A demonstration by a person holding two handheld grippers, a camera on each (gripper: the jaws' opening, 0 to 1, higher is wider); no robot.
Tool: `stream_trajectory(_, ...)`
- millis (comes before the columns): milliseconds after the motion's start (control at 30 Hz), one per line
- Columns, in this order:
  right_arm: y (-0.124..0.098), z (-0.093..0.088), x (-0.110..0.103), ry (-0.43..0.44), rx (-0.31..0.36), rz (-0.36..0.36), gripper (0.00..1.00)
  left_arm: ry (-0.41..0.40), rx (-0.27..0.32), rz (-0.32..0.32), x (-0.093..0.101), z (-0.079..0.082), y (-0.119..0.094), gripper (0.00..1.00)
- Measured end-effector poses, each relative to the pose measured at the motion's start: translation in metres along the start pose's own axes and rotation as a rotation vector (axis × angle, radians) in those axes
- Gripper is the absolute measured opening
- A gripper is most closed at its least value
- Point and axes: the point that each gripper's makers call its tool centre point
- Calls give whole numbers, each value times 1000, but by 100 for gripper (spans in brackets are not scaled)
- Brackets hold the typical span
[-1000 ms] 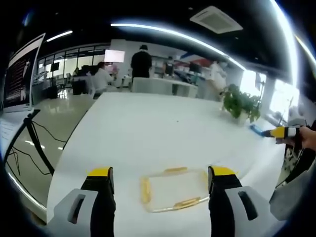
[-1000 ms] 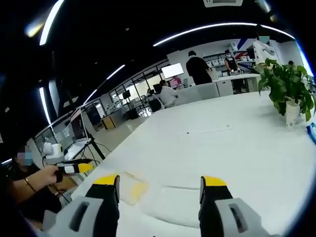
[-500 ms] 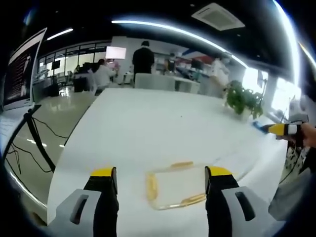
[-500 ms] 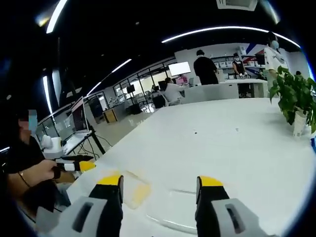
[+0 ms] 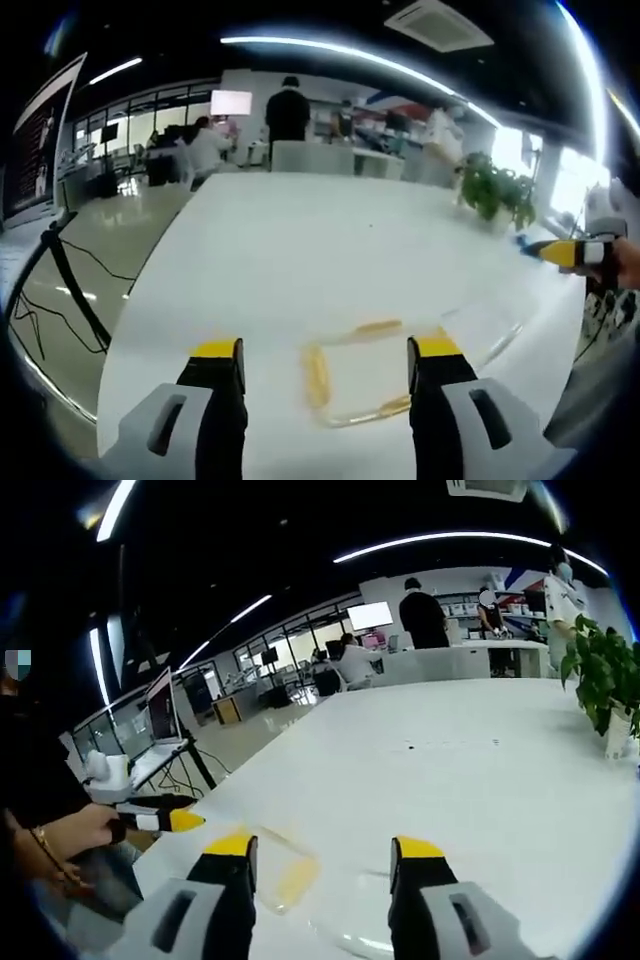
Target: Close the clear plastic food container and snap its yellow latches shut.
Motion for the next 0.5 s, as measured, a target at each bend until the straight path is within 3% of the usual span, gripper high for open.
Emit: stream_trajectory(500,36,-21,-26,-20,-32,6,40,4,-46,9,-7,-17,10,54)
Point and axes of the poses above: the point that each gripper's makers call its tool centre point, and the gripper's own axes: y roughly forward along the fingers, x roughly to its right, z roughly out of its top, and after that the axes turned 3 degrees about y, right-handed
